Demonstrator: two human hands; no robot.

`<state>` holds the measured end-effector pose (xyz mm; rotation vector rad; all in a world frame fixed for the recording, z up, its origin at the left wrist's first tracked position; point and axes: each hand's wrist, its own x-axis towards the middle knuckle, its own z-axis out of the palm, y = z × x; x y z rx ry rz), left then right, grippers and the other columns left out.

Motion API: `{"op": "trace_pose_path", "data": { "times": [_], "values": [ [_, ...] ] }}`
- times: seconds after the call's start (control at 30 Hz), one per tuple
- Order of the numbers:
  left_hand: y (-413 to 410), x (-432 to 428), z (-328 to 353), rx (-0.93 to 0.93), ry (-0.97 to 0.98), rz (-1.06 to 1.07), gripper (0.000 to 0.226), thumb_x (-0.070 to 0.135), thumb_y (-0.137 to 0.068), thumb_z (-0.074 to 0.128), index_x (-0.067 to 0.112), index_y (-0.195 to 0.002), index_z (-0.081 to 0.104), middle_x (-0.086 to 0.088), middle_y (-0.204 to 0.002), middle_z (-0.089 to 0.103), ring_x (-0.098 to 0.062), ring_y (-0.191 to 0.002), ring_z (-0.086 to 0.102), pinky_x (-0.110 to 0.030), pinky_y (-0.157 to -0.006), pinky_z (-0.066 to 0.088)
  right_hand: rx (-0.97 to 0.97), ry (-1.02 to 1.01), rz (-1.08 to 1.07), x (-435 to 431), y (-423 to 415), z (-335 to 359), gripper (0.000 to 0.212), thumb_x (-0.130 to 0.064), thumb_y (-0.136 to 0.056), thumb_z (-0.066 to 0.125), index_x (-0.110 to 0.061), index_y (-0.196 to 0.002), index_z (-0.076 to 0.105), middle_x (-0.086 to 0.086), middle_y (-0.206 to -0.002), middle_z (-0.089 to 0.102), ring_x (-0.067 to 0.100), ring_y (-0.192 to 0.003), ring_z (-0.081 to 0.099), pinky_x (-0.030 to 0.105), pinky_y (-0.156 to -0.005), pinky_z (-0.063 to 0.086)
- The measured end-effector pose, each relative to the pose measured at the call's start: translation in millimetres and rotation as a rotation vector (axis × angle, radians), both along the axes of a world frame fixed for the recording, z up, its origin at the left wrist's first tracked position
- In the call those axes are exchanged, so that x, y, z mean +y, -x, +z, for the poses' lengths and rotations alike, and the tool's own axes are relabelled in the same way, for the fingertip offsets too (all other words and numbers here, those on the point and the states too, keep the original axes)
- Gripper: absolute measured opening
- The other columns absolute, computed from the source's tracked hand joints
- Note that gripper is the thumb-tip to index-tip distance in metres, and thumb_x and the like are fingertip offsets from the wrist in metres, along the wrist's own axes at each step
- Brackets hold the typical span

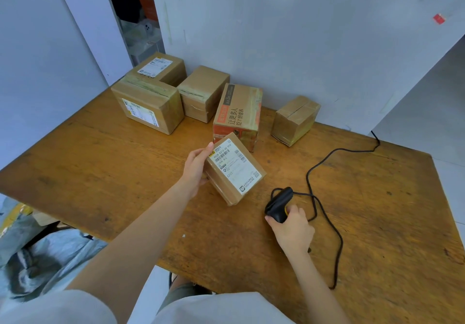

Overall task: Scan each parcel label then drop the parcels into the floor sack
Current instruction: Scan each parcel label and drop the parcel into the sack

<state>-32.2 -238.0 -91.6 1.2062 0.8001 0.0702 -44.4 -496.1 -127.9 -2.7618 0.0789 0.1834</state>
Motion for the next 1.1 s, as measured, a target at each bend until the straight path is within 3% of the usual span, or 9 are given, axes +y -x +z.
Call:
{"op": "trace_pose_path", "data": {
  "times": [0.17, 0.27, 0.33, 0.47, 0.6, 0.7, 0.77, 0.9, 1.1],
  "values": [
    [2.0, -0.3, 0.6, 0.005, -0.003, -0.002, 0.040, 0.061, -0.078, 0.066, 0.033, -0.105, 0.056, 0.003, -0.109, 0.065, -0.015, -0.102, 0.058, -0.045, -0.087, 0.050, -0.074, 0.092, -0.008, 7.0, 8.8, -8.2, 0.077, -0.059, -0.072, 0.073, -0.012, -0.127, 0.048, 0.008, -0.128, 0.051, 0.028, -0.120, 0.047, 0.046, -0.097, 0.037],
    [3.8, -2.8, 2.3, 0.010, 0.010, 0.018, 0.048, 0.060, -0.081, 0.063, 0.030, -0.118, 0.054, 0.002, -0.112, 0.063, -0.016, -0.104, 0.056, -0.050, -0.094, 0.048, -0.266, -0.062, -0.006, 18.9, 18.9, 2.5, 0.074, -0.050, -0.078, 0.072, -0.008, -0.133, 0.048, 0.014, -0.131, 0.050, 0.035, -0.122, 0.043, 0.053, -0.101, 0.034],
    [7.4, -5.2, 5.5, 0.018, 0.038, 0.050, 0.054, 0.059, -0.084, 0.061, 0.029, -0.127, 0.050, 0.002, -0.116, 0.061, -0.020, -0.109, 0.054, -0.051, -0.097, 0.047, -0.320, -0.209, 0.057, 30.3, 25.2, 11.8, 0.062, -0.047, -0.088, 0.061, -0.011, -0.137, 0.046, 0.012, -0.136, 0.049, 0.032, -0.128, 0.043, 0.051, -0.107, 0.031],
    [19.6, -6.2, 11.2, 0.044, 0.112, 0.116, 0.055, 0.060, -0.085, 0.058, 0.029, -0.130, 0.047, 0.002, -0.118, 0.061, -0.020, -0.108, 0.055, -0.049, -0.093, 0.048, -0.026, -0.643, 0.187, 65.0, 35.2, 28.9, 0.058, -0.046, -0.099, 0.037, -0.019, -0.150, 0.028, 0.001, -0.154, 0.033, 0.014, -0.141, 0.029, 0.032, -0.114, 0.024],
    [48.2, 10.5, 14.1, 0.039, 0.187, 0.197, 0.030, 0.058, -0.082, 0.064, 0.035, -0.100, 0.056, 0.006, -0.102, 0.066, -0.013, -0.091, 0.063, -0.036, -0.065, 0.055, 0.053, -0.777, 0.212, 100.0, 41.9, 40.6, 0.061, -0.045, -0.100, 0.038, -0.019, -0.153, 0.021, -0.002, -0.154, 0.033, 0.010, -0.140, 0.030, 0.028, -0.113, 0.026],
    [75.9, 38.3, 11.4, 0.063, 0.146, 0.234, 0.047, 0.060, -0.080, 0.063, 0.031, -0.116, 0.056, 0.002, -0.116, 0.064, -0.019, -0.103, 0.064, -0.041, -0.080, 0.056, 0.080, -0.784, 0.240, 128.6, 44.8, 44.9, 0.059, -0.045, -0.099, 0.039, -0.021, -0.152, 0.024, -0.004, -0.153, 0.036, 0.009, -0.138, 0.033, 0.026, -0.110, 0.027],
    [95.7, 59.3, 12.1, 0.092, 0.075, 0.269, 0.044, 0.062, -0.080, 0.059, 0.031, -0.112, 0.055, 0.001, -0.118, 0.060, -0.019, -0.107, 0.059, -0.043, -0.091, 0.048, 0.089, -0.796, 0.297, 152.2, 48.7, 47.1, 0.058, -0.044, -0.099, 0.041, -0.021, -0.150, 0.027, -0.004, -0.150, 0.040, 0.011, -0.137, 0.037, 0.030, -0.112, 0.031],
    [145.4, 107.7, 17.7, 0.089, -0.061, 0.417, 0.027, 0.057, -0.088, 0.054, 0.030, -0.089, 0.053, 0.007, -0.094, 0.060, -0.007, -0.083, 0.056, -0.029, -0.068, 0.044, 0.146, -0.821, 0.421, 214.3, 69.6, 51.1, 0.053, -0.041, -0.098, 0.044, -0.021, -0.146, 0.034, -0.004, -0.143, 0.048, 0.013, -0.131, 0.045, 0.036, -0.109, 0.040],
    [251.5, 194.9, 20.0, 0.113, -0.190, 0.646, 0.031, 0.058, -0.091, 0.049, 0.029, -0.099, 0.057, 0.005, -0.102, 0.065, -0.010, -0.093, 0.060, -0.033, -0.086, 0.046, 0.250, -0.858, 0.658, 329.5, 139.4, 56.4, 0.050, -0.037, -0.098, 0.049, -0.019, -0.143, 0.037, -0.003, -0.139, 0.052, 0.014, -0.128, 0.049, 0.042, -0.105, 0.046]
  ]
}}
